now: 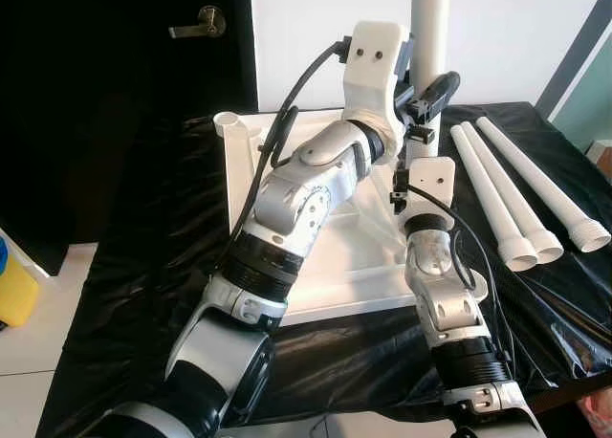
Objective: Building children table
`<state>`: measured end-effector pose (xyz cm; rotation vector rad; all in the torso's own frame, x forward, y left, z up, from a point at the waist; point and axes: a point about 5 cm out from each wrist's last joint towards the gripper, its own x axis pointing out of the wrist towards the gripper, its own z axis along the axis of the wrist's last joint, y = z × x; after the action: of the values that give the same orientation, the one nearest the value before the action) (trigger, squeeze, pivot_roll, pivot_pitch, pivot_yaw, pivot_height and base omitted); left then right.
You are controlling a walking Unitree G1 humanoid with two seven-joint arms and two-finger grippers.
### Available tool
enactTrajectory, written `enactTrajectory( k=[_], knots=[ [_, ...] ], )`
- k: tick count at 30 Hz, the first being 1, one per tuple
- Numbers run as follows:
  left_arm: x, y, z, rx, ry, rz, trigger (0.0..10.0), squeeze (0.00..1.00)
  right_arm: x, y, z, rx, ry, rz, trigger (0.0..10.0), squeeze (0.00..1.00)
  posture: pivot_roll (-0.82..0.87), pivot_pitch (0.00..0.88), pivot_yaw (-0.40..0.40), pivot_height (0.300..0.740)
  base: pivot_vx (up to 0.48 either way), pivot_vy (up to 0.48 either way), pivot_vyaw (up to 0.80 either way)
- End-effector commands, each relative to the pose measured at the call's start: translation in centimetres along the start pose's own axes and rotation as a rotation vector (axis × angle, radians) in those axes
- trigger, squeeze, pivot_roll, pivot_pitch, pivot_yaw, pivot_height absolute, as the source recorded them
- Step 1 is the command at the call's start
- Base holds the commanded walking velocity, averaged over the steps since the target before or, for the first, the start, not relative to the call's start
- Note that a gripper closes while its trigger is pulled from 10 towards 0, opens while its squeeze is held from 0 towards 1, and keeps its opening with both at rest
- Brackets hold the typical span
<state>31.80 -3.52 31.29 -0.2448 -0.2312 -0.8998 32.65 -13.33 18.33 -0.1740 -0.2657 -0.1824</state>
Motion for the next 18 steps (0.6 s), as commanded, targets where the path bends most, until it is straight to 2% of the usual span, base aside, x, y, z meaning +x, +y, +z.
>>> enactTrajectory(
  k=[1, 2, 3, 4, 6, 7, 12, 14, 18],
  knots=[
    [0.2, -0.6, 0.8, 0.004, -0.024, -0.034, 10.0, 0.0, 0.3, 0.0, 0.1, 0.013, -0.004, -0.013, 0.0, 0.0, 0.01, 0.0, -0.038, 0.74, 0.0, 0.0, 0.0],
    [0.1, -0.7, 0.8, 0.011, -0.026, -0.038, 10.0, 0.0, 0.3, -0.1, 0.1, 0.01, 0.0, -0.018, 1.0, 0.0, 0.01, 0.0, -0.038, 0.74, 0.0, 0.0, 0.0],
    [0.1, -0.7, 0.8, 0.011, -0.026, -0.038, 10.0, 0.0, 0.3, -0.1, 0.1, 0.01, 0.0, -0.018, 1.0, 0.0, 0.01, 0.0, -0.038, 0.74, 0.0, 0.0, 0.0],
    [0.1, -0.8, 0.9, 0.016, -0.033, -0.053, 10.0, 0.0, 0.3, -0.1, 0.0, 0.007, 0.003, -0.023, 10.0, 0.0, 0.01, 0.0, -0.037, 0.74, 0.0, 0.0, 0.0],
    [0.0, -0.9, 0.9, 0.019, -0.038, -0.064, 10.0, 0.0, 0.3, -0.2, 0.0, 0.005, 0.005, -0.026, 10.0, 0.0, 0.01, 0.0, -0.037, 0.74, 0.0, 0.0, 0.0],
    [-0.1, -1.0, 0.9, 0.003, -0.048, -0.078, 10.0, 1.0, 0.4, -0.2, 0.0, 0.006, 0.009, -0.031, 10.0, 0.0, 0.01, 0.0, -0.037, 0.74, 0.0, 0.0, 0.0],
    [-0.2, -1.4, 1.0, 0.002, -0.058, -0.107, 10.0, 1.0, 0.4, -0.4, -0.2, 0.018, 0.023, -0.041, 10.0, 0.0, 0.01, 0.0, -0.037, 0.74, 0.0, 0.0, 0.0],
    [-0.3, -1.6, 0.7, 0.05, -0.044, -0.118, 10.0, 0.0, 0.3, -0.6, -0.4, 0.034, 0.039, -0.055, 10.0, 0.0, 0.01, 0.0, -0.036, 0.74, 0.0, 0.0, 0.0],
    [-0.5, -1.6, 0.3, 0.08, -0.036, -0.126, 10.0, 0.0, 0.3, -1.0, -0.8, 0.042, 0.054, -0.071, 10.0, 0.0, 0.0, 0.0, -0.032, 0.74, 0.0, 0.0, 0.0]
  ],
)
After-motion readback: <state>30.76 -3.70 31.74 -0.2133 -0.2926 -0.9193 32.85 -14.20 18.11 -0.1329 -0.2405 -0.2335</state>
